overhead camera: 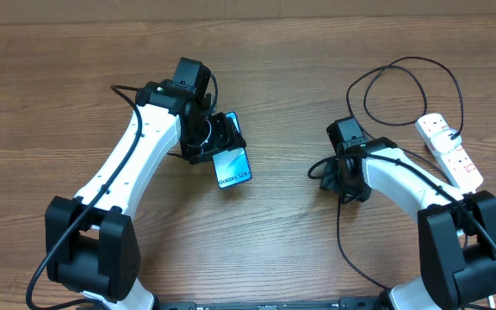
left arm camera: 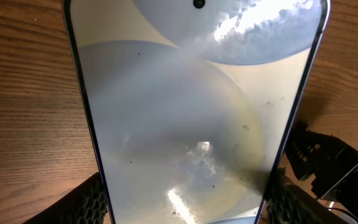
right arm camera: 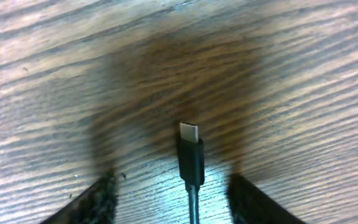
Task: Plug charger to phone and switch on socket
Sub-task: 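Lift the plug with the right gripper and carry it left, then bring the plug toward the phone's bottom port held by left gripper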
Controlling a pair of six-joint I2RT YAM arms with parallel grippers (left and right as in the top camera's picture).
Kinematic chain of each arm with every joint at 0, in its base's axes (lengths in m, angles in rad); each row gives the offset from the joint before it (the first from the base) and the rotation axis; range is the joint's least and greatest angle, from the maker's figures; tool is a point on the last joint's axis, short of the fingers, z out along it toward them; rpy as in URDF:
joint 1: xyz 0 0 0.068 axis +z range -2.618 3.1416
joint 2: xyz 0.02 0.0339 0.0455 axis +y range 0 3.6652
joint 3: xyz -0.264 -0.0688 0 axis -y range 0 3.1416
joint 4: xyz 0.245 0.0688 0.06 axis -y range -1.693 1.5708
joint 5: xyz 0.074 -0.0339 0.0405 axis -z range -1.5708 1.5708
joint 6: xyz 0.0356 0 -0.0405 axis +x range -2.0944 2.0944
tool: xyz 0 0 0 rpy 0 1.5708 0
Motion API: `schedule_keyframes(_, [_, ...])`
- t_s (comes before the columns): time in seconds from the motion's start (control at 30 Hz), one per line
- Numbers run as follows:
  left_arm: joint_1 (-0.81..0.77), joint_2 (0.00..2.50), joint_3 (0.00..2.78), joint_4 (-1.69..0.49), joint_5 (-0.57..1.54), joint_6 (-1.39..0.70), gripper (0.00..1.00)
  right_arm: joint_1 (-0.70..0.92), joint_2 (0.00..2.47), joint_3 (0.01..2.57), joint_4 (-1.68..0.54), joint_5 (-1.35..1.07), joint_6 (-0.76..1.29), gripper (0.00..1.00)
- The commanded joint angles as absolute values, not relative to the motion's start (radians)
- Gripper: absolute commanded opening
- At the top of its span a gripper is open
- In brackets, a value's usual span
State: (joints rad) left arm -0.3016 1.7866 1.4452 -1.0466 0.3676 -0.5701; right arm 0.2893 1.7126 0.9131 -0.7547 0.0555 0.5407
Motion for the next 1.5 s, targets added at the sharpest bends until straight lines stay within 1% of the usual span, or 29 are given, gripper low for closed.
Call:
schedule_keyframes(0.0, [-0.302, 1.792, 1.473, -1.042, 0.393, -0.553, 0.42, 0.294, 1.783, 0.850, -0.738, -0.036, 0.545, 0.44])
schedule_keyframes(0.03, [-0.302, 1.792, 1.473, -1.042, 0.393, -0.553, 0.42, 0.294, 1.783, 0.850, -0.738, -0.036, 0.545, 0.41])
schedule_keyframes(0.07, [-0.302, 1.792, 1.473, -1.042, 0.393, -0.553, 0.42, 0.294, 1.783, 0.850, -0.738, -0.036, 0.544, 0.34])
schedule_keyframes(0.17, [-0.302, 1.792, 1.473, -1.042, 0.393, -0.553, 0.42, 0.294, 1.783, 0.850, -0.742, -0.036, 0.542, 0.20])
schedule_keyframes(0.23, [-0.301, 1.792, 1.473, -1.042, 0.393, -0.553, 0.42, 0.294, 1.783, 0.850, -0.745, -0.036, 0.542, 0.15])
schedule_keyframes(0.33, [-0.302, 1.792, 1.473, -1.042, 0.393, -0.553, 0.41, 0.294, 1.783, 0.850, -0.746, -0.036, 0.542, 0.04])
schedule_keyframes(0.47, [-0.302, 1.792, 1.473, -1.042, 0.393, -0.553, 0.41, 0.294, 1.783, 0.850, -0.748, -0.046, 0.525, 0.04])
schedule_keyframes(0.67, [-0.300, 1.792, 1.473, -1.034, 0.393, -0.553, 0.41, 0.277, 1.782, 0.870, -0.693, -0.233, 0.328, 0.04])
schedule_keyframes(0.77, [-0.295, 1.792, 1.473, -1.033, 0.398, -0.553, 0.41, 0.249, 1.782, 0.889, -0.665, -0.472, 0.172, 0.04])
schedule_keyframes(0.9, [-0.269, 1.792, 1.473, -1.029, 0.462, -0.544, 0.40, 0.217, 1.782, 0.891, -0.672, -0.793, -0.044, 0.04])
schedule_keyframes(1.03, [-0.245, 1.792, 1.473, -1.027, 0.476, -0.538, 0.39, 0.212, 1.782, 0.891, -0.719, -0.992, -0.241, 0.04])
schedule_keyframes(1.1, [-0.236, 1.792, 1.473, -1.024, 0.477, -0.538, 0.39, 0.215, 1.782, 0.891, -0.760, -1.017, -0.296, 0.04])
schedule_keyframes(1.23, [-0.231, 1.792, 1.473, -1.019, 0.480, -0.539, 0.39, 0.216, 1.782, 0.891, -0.820, -1.015, -0.345, 0.04])
schedule_keyframes(1.47, [-0.231, 1.792, 1.473, -1.014, 0.479, -0.569, 0.38, 0.232, 1.721, 0.891, -0.841, -0.970, -0.345, 0.04])
